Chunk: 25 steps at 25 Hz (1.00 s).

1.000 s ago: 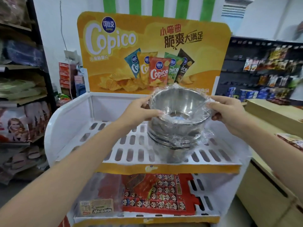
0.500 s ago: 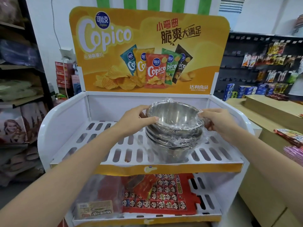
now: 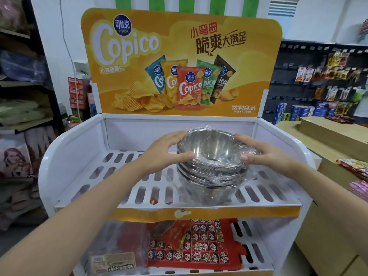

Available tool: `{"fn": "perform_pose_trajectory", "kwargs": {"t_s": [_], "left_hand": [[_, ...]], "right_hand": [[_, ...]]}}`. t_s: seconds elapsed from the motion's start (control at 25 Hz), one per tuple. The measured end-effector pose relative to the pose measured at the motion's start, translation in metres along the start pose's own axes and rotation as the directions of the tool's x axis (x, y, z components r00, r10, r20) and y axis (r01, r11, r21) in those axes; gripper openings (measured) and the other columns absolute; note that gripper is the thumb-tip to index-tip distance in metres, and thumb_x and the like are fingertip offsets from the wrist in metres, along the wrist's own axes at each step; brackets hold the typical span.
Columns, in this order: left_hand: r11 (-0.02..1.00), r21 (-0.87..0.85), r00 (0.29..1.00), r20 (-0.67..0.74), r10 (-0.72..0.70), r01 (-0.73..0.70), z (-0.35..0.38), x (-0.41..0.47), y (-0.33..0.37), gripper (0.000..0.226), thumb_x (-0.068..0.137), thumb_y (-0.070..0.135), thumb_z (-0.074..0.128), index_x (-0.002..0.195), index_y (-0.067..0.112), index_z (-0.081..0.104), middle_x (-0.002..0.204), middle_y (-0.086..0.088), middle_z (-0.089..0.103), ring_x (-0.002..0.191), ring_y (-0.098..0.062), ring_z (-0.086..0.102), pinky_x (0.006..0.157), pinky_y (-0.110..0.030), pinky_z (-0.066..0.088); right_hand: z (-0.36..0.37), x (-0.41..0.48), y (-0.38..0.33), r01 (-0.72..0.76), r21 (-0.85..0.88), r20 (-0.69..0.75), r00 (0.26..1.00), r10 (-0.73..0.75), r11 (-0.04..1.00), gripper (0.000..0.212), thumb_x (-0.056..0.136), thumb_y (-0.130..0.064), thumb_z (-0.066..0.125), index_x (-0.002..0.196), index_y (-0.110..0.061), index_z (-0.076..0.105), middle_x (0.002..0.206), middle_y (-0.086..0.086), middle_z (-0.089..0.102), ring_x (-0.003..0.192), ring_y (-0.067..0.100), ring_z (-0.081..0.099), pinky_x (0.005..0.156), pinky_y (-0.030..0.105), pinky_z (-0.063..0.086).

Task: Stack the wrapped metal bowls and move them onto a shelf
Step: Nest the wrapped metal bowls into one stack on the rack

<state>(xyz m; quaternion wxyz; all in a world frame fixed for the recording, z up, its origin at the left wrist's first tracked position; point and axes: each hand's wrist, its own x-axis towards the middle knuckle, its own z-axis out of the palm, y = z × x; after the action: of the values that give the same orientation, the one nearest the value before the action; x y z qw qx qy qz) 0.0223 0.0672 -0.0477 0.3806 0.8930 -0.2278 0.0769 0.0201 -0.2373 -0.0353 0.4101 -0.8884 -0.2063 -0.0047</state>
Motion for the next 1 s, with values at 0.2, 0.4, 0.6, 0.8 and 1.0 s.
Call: {"fn": "perform_pose_trajectory", "kwargs": {"t_s": [0.2,0.4,0.6,0.8,1.0], "left_hand": [[0.984,-0.18,0.998,-0.065,-0.021,0.009,0.018,-0.004,-0.016,0.086,0.061,0.071,0.061,0.139,0.041,0.04,0.151,0.018,0.034,0.138,0.0,0.028,0.114,-0.033,0.023],[0.984,-0.172,0.998,-0.048,-0.045,0.036,0.016,-0.006,-0.01,0.091,0.059,0.075,0.058,0.141,0.039,0.038,0.153,0.015,0.032,0.139,-0.004,0.026,0.115,-0.038,0.023],[0.87,-0.43,0.961,-0.02,-0.276,0.241,0.024,-0.018,-0.004,0.107,0.054,0.069,0.067,0.146,0.044,0.019,0.158,0.002,0.021,0.142,-0.021,0.027,0.112,-0.049,0.028],[0.747,-0.579,0.939,0.108,-0.327,0.327,0.029,-0.013,-0.004,0.095,0.048,0.061,0.08,0.134,0.041,0.044,0.129,-0.002,0.061,0.11,-0.025,0.059,0.092,-0.038,0.046],[0.74,-0.648,0.975,0.022,-0.219,0.181,0.031,-0.023,0.001,0.071,0.065,0.029,0.077,0.13,0.039,0.051,0.098,-0.002,0.071,0.089,-0.017,0.068,0.083,-0.03,0.051]], "right_hand": [[0.012,-0.001,0.012,-0.001,0.031,-0.018,1.0,0.001,1.0,0.097,0.059,-0.063,0.062,0.147,-0.03,0.036,0.156,-0.011,0.03,0.134,0.0,0.038,0.104,0.022,0.028],[0.013,-0.004,0.005,-0.055,0.074,-0.007,0.998,0.056,0.996,0.1,0.059,-0.064,0.062,0.149,-0.034,0.029,0.158,-0.011,0.026,0.143,0.012,0.028,0.105,0.027,0.026],[0.019,-0.018,0.013,-0.295,0.443,0.001,0.944,0.329,0.846,0.105,0.054,-0.065,0.075,0.145,-0.033,0.034,0.138,0.005,0.05,0.12,0.034,0.051,0.1,0.052,0.042],[0.029,-0.02,0.004,-0.363,0.621,0.108,0.917,0.383,0.695,0.058,0.059,-0.04,0.078,0.109,-0.017,0.06,0.09,0.014,0.057,0.073,0.025,0.057,0.082,0.047,0.056],[0.032,-0.027,0.003,-0.21,0.674,-0.009,0.956,0.293,0.708,0.065,0.061,-0.03,0.084,0.113,-0.002,0.057,0.103,0.022,0.061,0.09,0.033,0.058,0.083,0.042,0.054]]}}
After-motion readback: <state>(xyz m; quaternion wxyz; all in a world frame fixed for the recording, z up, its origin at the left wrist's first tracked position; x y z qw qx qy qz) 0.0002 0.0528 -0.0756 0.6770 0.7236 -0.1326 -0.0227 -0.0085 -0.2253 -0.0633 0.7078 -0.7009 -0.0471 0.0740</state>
